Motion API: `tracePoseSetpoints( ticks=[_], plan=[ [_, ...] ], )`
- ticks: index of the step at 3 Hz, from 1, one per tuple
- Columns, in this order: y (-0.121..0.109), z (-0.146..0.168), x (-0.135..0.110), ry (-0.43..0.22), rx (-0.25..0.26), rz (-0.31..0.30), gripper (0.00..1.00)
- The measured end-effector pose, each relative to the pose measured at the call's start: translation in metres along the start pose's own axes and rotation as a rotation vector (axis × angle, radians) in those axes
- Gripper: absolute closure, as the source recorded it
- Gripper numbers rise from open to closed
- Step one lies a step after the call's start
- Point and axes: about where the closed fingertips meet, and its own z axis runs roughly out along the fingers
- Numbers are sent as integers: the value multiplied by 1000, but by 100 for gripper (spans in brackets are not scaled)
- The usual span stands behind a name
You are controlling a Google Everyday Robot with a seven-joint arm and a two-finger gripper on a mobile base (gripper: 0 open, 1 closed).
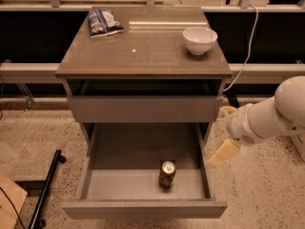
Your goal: Pick orange can from middle drawer and place on counter
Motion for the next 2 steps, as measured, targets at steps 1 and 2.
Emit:
tracePoseSetpoints(
  ticks=[1,2],
  plan=[
    [3,38,7,-33,-38,37,0],
    [3,38,7,-33,-38,37,0]
  ],
)
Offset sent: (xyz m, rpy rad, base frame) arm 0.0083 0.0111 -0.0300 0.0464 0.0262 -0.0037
